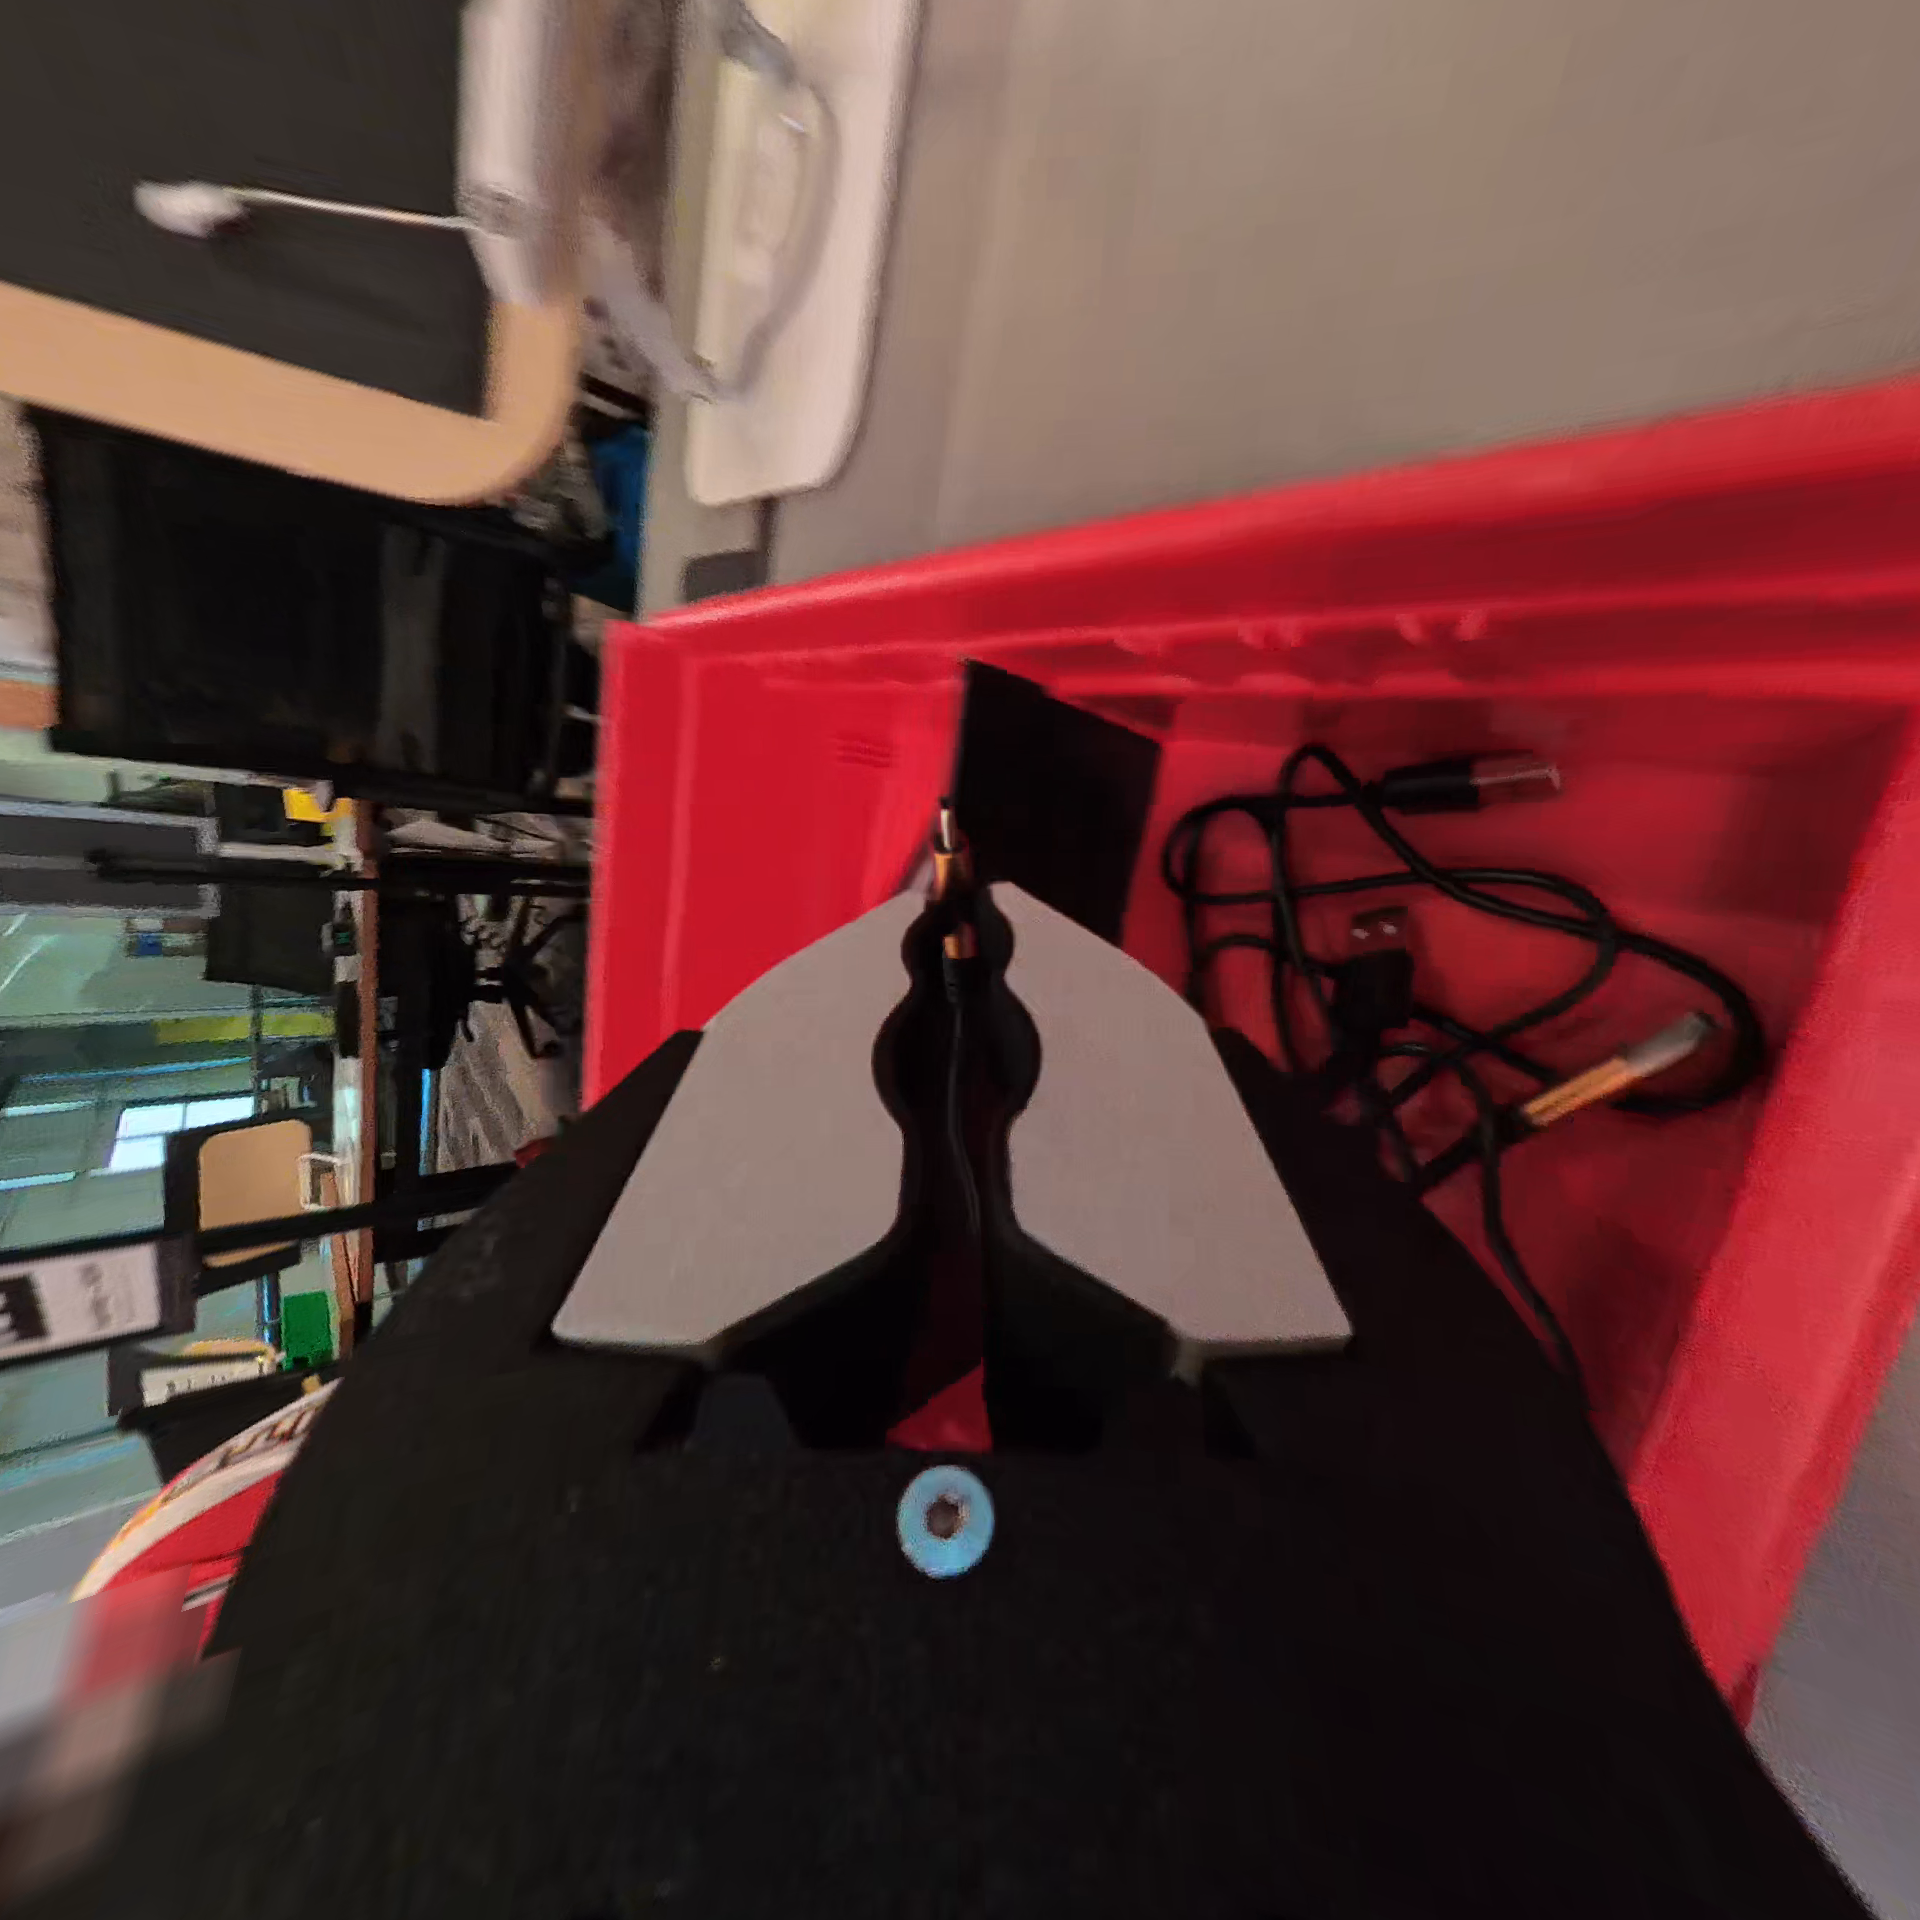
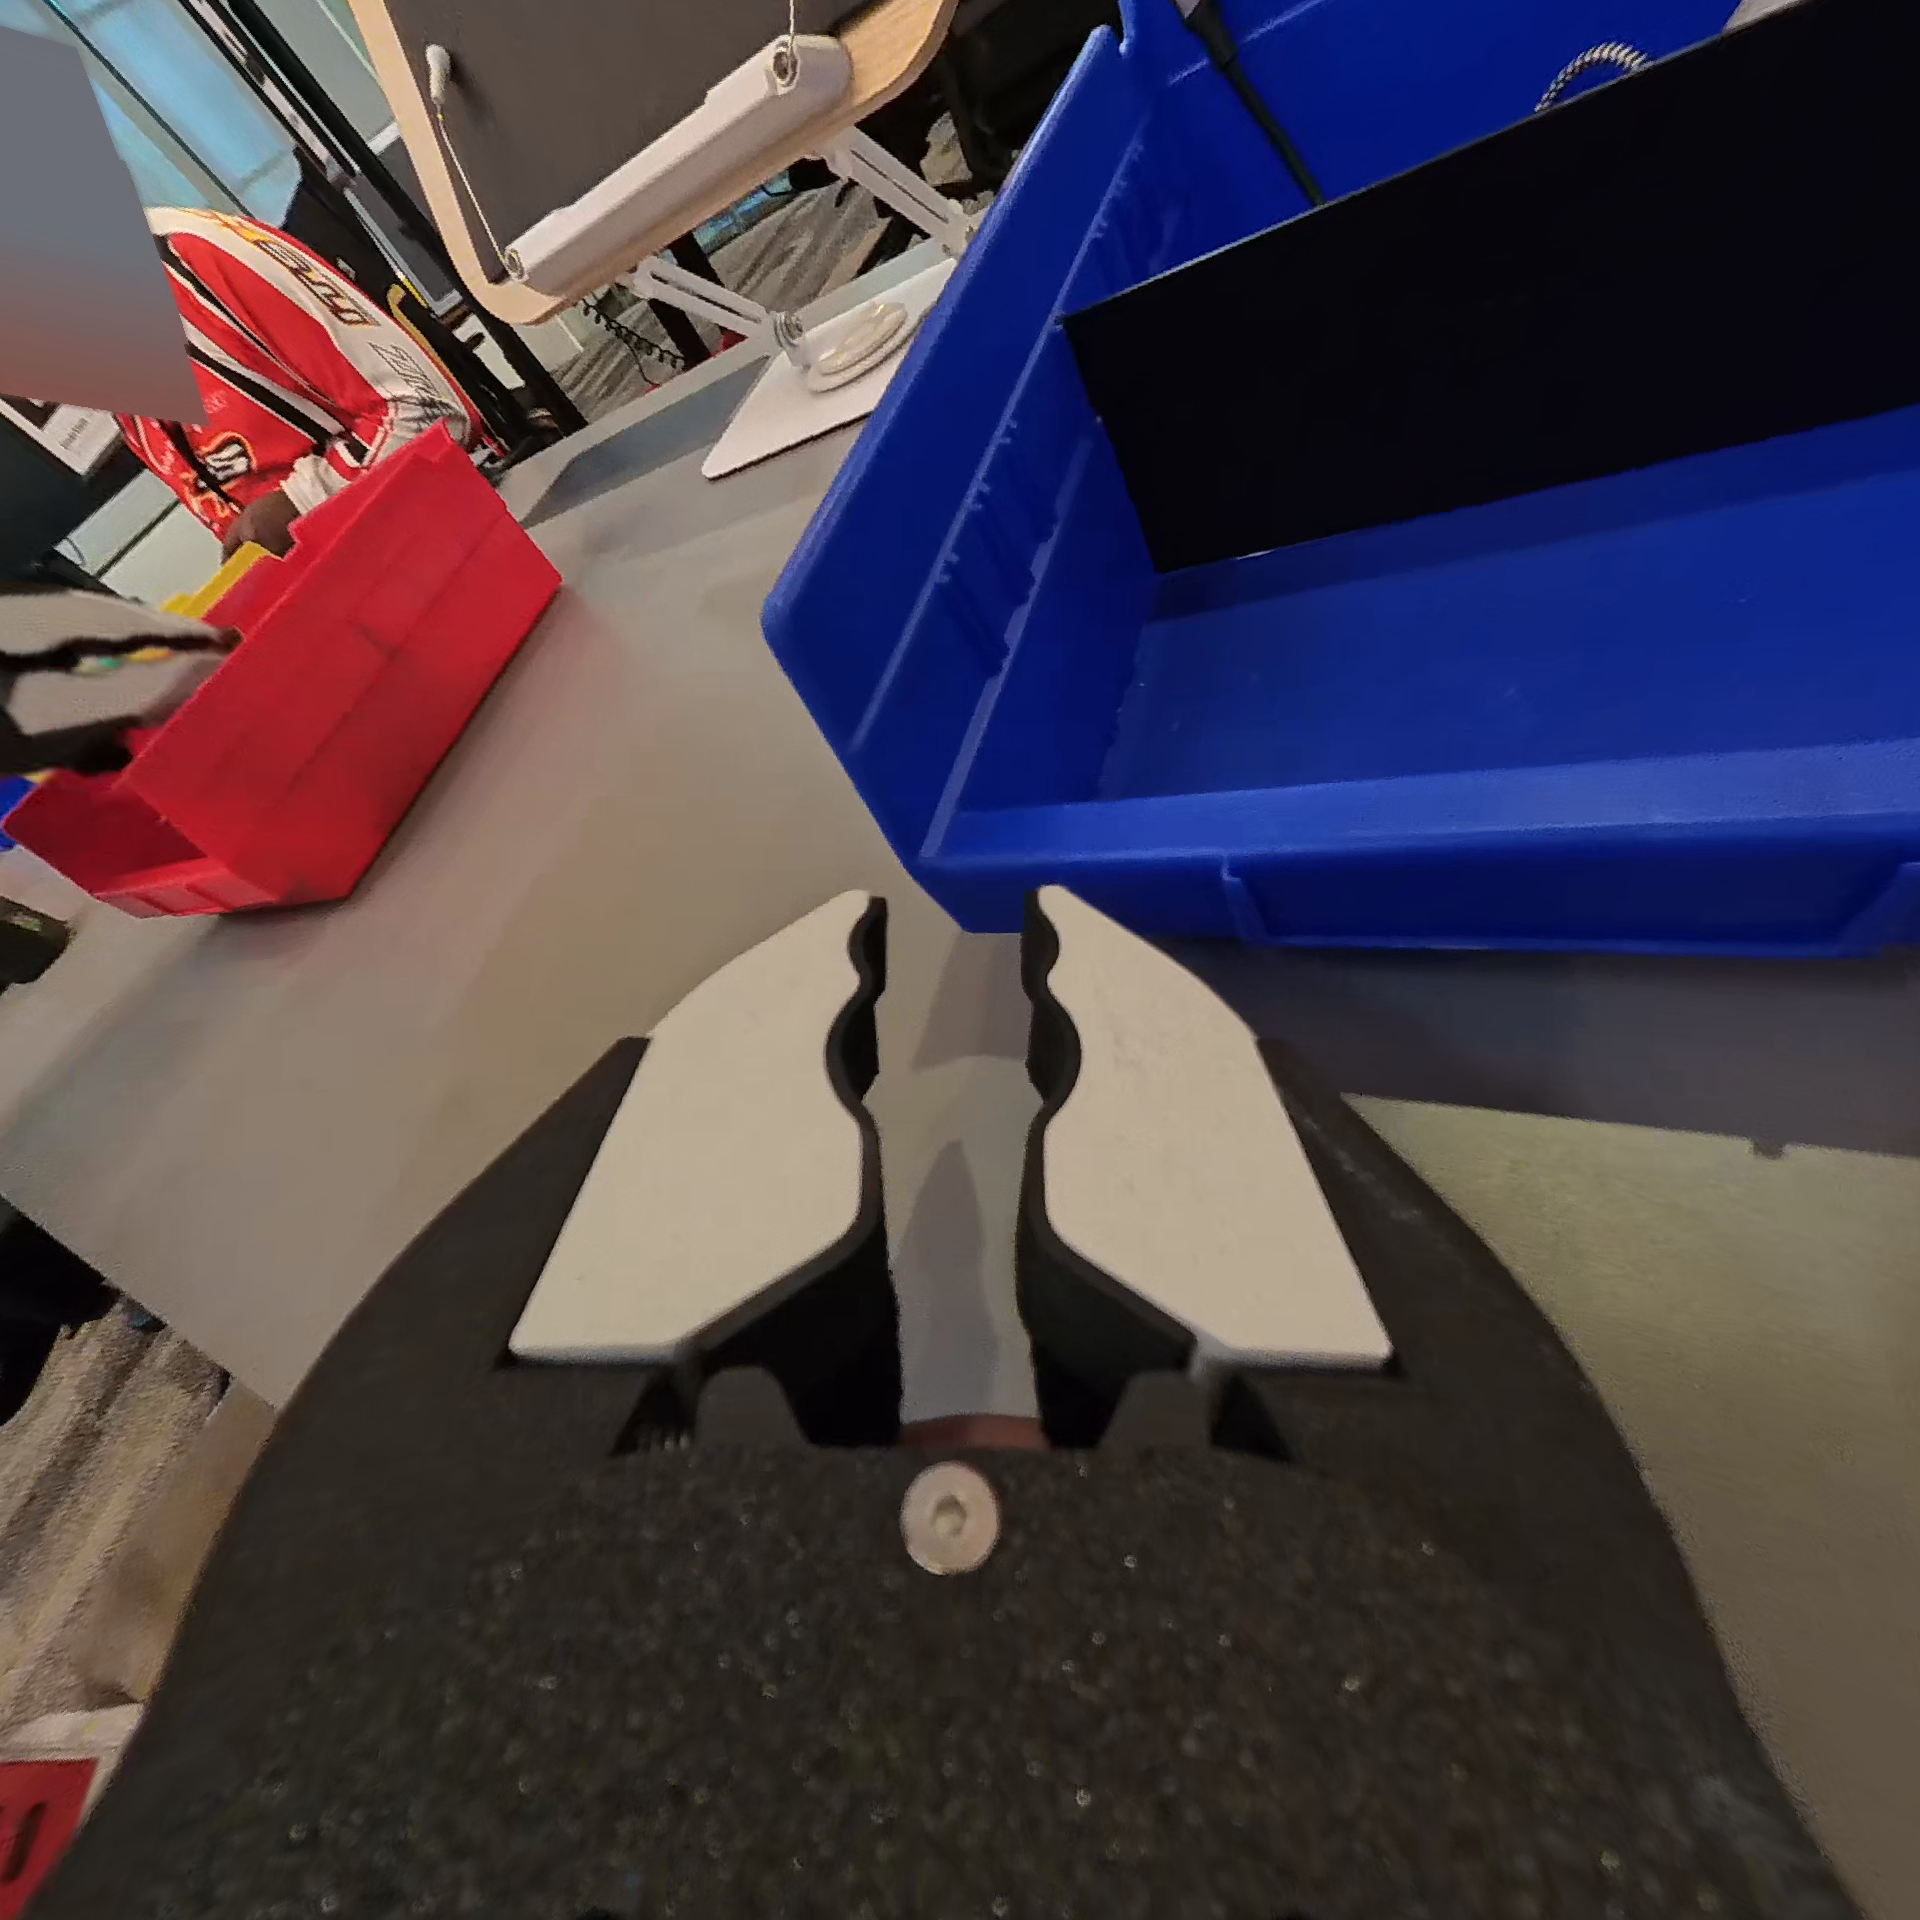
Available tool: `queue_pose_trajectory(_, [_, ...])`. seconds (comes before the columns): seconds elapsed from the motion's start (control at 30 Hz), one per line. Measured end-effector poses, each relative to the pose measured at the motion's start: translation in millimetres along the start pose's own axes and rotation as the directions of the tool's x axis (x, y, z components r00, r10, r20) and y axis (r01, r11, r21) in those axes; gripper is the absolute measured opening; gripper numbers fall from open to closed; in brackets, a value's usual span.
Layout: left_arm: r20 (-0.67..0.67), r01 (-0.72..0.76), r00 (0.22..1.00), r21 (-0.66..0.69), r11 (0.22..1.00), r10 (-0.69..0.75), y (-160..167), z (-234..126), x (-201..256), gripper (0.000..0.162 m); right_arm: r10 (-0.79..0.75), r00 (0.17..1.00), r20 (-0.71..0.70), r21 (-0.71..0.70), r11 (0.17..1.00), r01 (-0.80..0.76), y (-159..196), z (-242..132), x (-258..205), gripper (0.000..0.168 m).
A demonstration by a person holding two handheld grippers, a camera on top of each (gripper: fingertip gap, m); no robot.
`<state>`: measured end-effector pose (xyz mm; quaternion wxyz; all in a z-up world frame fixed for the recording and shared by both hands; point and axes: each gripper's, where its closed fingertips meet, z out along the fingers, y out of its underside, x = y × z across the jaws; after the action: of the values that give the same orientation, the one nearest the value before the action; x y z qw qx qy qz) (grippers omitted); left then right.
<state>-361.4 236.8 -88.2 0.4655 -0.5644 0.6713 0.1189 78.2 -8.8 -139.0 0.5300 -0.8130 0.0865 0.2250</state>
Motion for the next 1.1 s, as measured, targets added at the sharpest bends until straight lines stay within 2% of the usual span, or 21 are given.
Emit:
queue_pose_trajectory(0.17, [0.212,0.121,0.967,0.111,0.986,-0.143,-17.1,-61.1,-88.8,0.005,-0.018,1.000,0.022,0.012,1.000,0.018,-2.9,-3.2,-7.4,0.024])
queue_pose_trajectory(0.37, [0.464,-0.020,0.886,0.056,0.998,-0.008,-30.7,-123.7,-163.6,0.005,-0.022,0.999,0.040,0.035,0.999,0.021,-4.5,-13.1,-13.2,0.023])
queue_pose_trajectory(0.47, [0.542,-0.056,0.840,0.040,0.998,0.025,-41.2,-151.1,-188.4,0.005,-0.013,0.998,0.056,0.050,0.999,0.010,-5.4,-19.4,-16.2,0.023])
queue_pose_trajectory(0.57, [0.532,0.002,0.843,0.154,0.988,-0.084,-66.6,-169.7,-195.3,0.005,-0.052,0.996,0.067,0.062,0.997,0.047,-6.5,-23.3,-23.3,0.023])
queue_pose_trajectory(0.63, [0.473,0.056,0.865,0.242,0.969,-0.169,-90.6,-174.2,-189.2,0.005,-0.089,0.992,0.087,0.078,0.994,0.082,-9.2,-23.2,-32.9,0.024])
queue_pose_trajectory(0.7, [0.348,0.159,0.891,0.362,0.918,-0.292,-120.9,-174.3,-175.6,0.005,-0.130,0.983,0.128,0.096,0.988,0.118,-13.3,-18.8,-47.5,0.025])
queue_pose_trajectory(0.77, [0.181,0.266,0.901,0.486,0.833,-0.393,-156.6,-172.9,-155.3,0.005,-0.166,0.960,0.227,0.104,0.984,0.145,-17.9,-9.8,-74.0,0.027])
queue_pose_trajectory(0.87, [-0.059,0.379,0.893,0.634,0.674,-0.447,-210.5,-174.3,-119.7,0.005,-0.222,0.887,0.405,0.133,0.974,0.183,-34.1,2.2,-127.0,0.028])
queue_pose_trajectory(0.97, [-0.348,0.537,0.827,0.720,0.440,-0.441,-260.4,-183.0,-83.7,0.005,-0.358,0.774,0.522,0.243,0.932,0.267,-65.8,6.4,-184.9,0.027])
queue_pose_trajectory(1.03, [-0.533,0.660,0.741,0.690,0.298,-0.408,-285.9,-179.5,-57.0,0.005,-0.424,0.676,0.602,0.322,0.904,0.281,-85.3,5.9,-223.3,0.025])
queue_pose_trajectory(1.1, [-0.654,0.749,0.656,0.629,0.211,-0.377,-303.8,-166.6,-30.4,0.005,-0.432,0.570,0.699,0.354,0.901,0.249,-97.0,5.0,-254.5,0.026])
